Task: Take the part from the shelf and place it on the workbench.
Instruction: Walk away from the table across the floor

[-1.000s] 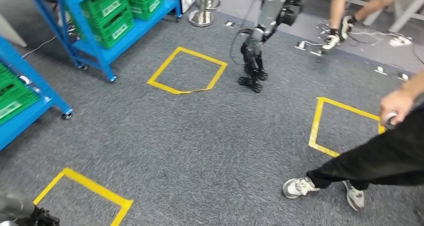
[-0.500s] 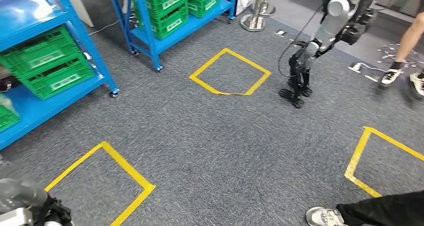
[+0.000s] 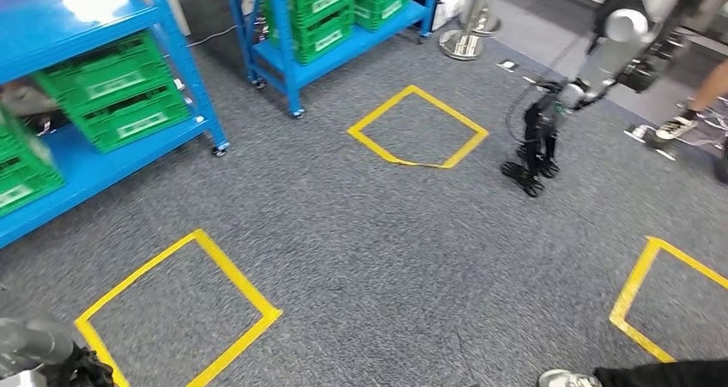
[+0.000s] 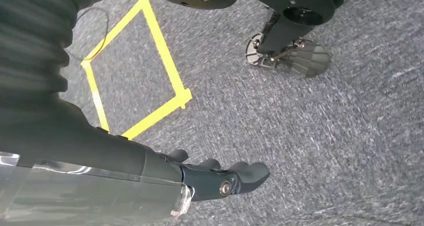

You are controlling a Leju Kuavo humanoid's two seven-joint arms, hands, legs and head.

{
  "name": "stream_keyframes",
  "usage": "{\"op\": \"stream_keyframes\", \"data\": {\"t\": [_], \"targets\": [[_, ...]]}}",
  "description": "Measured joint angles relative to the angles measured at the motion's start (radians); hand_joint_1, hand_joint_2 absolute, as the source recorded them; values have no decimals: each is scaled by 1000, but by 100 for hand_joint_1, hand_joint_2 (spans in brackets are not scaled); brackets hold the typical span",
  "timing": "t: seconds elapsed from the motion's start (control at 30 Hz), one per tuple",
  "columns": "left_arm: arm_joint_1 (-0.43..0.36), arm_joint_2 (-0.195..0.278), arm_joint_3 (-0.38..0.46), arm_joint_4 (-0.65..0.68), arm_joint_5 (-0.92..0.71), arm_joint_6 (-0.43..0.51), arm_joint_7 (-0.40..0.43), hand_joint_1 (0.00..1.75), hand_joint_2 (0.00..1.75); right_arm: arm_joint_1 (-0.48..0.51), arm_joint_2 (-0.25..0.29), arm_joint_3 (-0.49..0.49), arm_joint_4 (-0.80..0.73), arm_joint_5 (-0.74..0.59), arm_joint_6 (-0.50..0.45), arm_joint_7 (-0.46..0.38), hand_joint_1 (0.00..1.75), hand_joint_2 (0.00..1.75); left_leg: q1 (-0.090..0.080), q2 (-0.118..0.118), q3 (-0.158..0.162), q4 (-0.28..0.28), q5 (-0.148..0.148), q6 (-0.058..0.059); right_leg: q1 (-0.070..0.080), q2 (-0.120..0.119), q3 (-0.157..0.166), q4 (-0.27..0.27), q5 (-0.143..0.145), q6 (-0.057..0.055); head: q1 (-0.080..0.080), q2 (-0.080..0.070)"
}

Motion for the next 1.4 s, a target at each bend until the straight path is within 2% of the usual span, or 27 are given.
{"op": "stream_keyframes", "data": {"t": [0.07, 0.13, 0.17, 0.2, 0.27, 0.33, 0.4, 0.43, 0.47, 0.53, 0.6, 0.67, 0.7, 0.73, 0.8, 0.83, 0.9, 0.93, 1.0, 1.07, 1.13, 1.17, 1.2, 1.23, 1.27, 1.33, 1.4], "targets": [[-1, 0, -3, 0, 0, 0, -3, 0, 0, 4, 0, 0, 0, -1, 0, 0, 0, 175, -1, -29, -4, -1, 6, 9, -3, 42, -44, 108, -70, 7, 11, 0], [-1, 0, -6, 0, 0, 0, -4, 0, 0, 9, 0, 0, 0, -1, 0, 0, 0, 175, -6, -61, -7, -1, 9, 13, -1, 58, -109, 253, -132, 4, 25, 0], [0, 0, -7, 0, 0, 0, -5, 0, 0, 10, 0, 0, 0, -1, 0, 0, 0, 175, -9, -78, -7, -1, 10, 15, 1, 60, -128, 290, -137, -1, 31, 0], [0, 0, -8, 0, 0, 0, -6, 0, 0, 11, 1, 0, 0, -1, 1, 0, 0, 175, -13, -96, -7, -1, 10, 16, 5, 63, -131, 288, -120, -9, 35, 0], [0, 0, -8, 0, 0, 0, -8, 0, 0, 9, 0, 0, 0, -1, 0, 0, 0, 175, -17, -127, -2, -3, 13, 18, 16, 83, -84, 169, -42, -34, 43, 0], [-1, -1, -11, 1, 0, 0, -10, 0, 0, 6, -5, 0, 0, 0, 0, -2, 0, 175, -17, -155, 1, -8, 18, 16, 30, 121, -25, 29, 18, -64, 43, 0], [-1, -1, -13, 2, 0, 0, -10, 0, 0, 1, -11, 0, 0, 1, -1, -4, 0, 175, -10, -180, -3, -13, 24, 9, 38, 138, -3, -24, 32, -81, 46, 0], [0, -1, -14, 2, 0, 0, -10, 0, 0, -1, -12, 0, 0, 1, -1, -5, 0, 175, -8, -192, -5, -18, 28, 3, 39, 130, -1, -31, 37, -86, 52, 0], [1, -1, -14, 1, 0, 0, -10, 0, 0, -5, -12, 0, 0, 1, -2, -5, 0, 175, -9, -186, -5, -20, 28, 1, 36, 120, 6, -46, 44, -86, 60, 0], [0, -1, -14, 1, 0, 0, -11, 0, 0, -9, -10, 0, 0, 1, -1, -6, 0, 175, -14, -119, -20, 5, 2, -8, 29, 97, 21, -80, 61, -79, 59, 0], [-3, -1, -16, 3, 0, 0, -11, 0, 0, -7, -7, 1, 0, 1, -1, -6, 0, 175, -11, -55, -73, 113, -65, -20, 24, 75, 23, -93, 67, -68, 46, 0], [-3, -2, -18, 6, 0, 0, -11, 0, 0, -1, -5, 2, 0, 1, 0, -6, 0, 175, -2, -58, -128, 229, -109, -34, 18, 50, 18, -86, 63, -62, 36, 0], [-2, -2, -18, 8, 0, 0, -11, 0, 0, 1, -4, 2, 0, 1, 0, -6, 0, 175, 2, -59, -134, 244, -102, -41, 14, 38, 17, -80, 59, -57, 33, 0], [-2, -2, -19, 9, 0, 0, -12, 0, 0, 2, -2, 2, 0, 1, 0, -6, 0, 175, 6, -55, -119, 217, -77, -49, 9, 28, 15, -71, 53, -50, 29, 0], [-2, -2, -19, 10, 1, 0, -13, 0, 0, -1, -1, 2, 0, 2, 0, -6, 0, 175, 10, -14, -53, 97, -18, -64, 1, 12, 10, -46, 36, -32, 16, 0], [-2, -2, -19, 10, 1, 0, -15, 0, 0, -2, -1, 2, 0, 2, 0, -6, 0, 175, 11, 8, -26, 45, -1, -63, 0, 7, 9, -32, 27, -24, 9, 0], [-2, -2, -19, 10, 2, 0, -20, 0, 0, -4, -4, 2, 0, 2, 0, -6, 0, 175, 6, 27, -11, 9, 0, -43, 2, -3, 9, -20, 16, -14, 6, 0], [-2, -2, -19, 10, 3, 0, -23, 0, 0, -4, -3, 2, 0, 2, 1, -6, 0, 175, 6, 15, -12, 8, 3, -28, 0, -10, 10, -20, 15, -13, 11, 0], [-2, -2, -19, 10, 3, 0, -27, 0, 0, -3, -1, 3, 0, 2, 1, -5, 0, 175, 4, -7, -16, 6, 7, -12, -4, -6, 7, -10, 1, -9, 21, 0], [-3, -2, -20, 9, 3, 0, -29, 0, 0, -1, 0, 3, 0, 2, 1, -4, 0, 175, 5, -29, -19, 4, 14, -1, -8, 28, -24, 70, -58, -3, 28, 0], [-3, -2, -21, 8, 3, 0, -30, 0, 0, 3, 1, 3, 0, 2, 1, -4, 0, 175, 3, -54, -24, 3, 19, 6, -8, 55, -85, 215, -133, -3, 40, 0], [-3, -2, -22, 8, 3, 0, -32, 0, 0, 5, 1, 3, 0, 2, 1, -4, 0, 175, 1, -69, -25, 3, 20, 8, -7, 59, -110, 272, -152, -6, 46, 0], [-2, -2, -22, 8, 3, 0, -34, 0, 0, 7, 2, 3, 0, 2, 1, -4, 0, 175, -2, -84, -26, 3, 22, 9, -5, 61, -120, 295, -150, -12, 52, 0], [-2, -3, -22, 8, 3, 0, -37, 0, 0, 7, 2, 3, 0, 2, 2, -4, 0, 175, -5, -100, -26, 2, 24, 9, -2, 65, -113, 276, -126, -21, 57, 0], [-2, -3, -22, 8, 3, 0, -38, 0, 0, 7, 2, 3, 0, 2, 2, -4, 0, 175, -7, -116, -24, 1, 26, 9, 3, 75, -89, 217, -88, -34, 61, 0], [-3, -3, -23, 8, 4, 0, -40, 0, 0, 6, 0, 4, 1, 2, 4, -3, 0, 175, -8, -148, -22, -4, 32, 7, 15, 120, -27, 70, -13, -66, 64, 0], [-2, -3, -23, 8, 4, 0, -40, 0, 0, 3, -3, 4, 1, 3, 4, -2, 0, 175, -6, -176, -25, -8, 40, -1, 23, 152, 5, -7, 14, -87, 64, 0]]}}
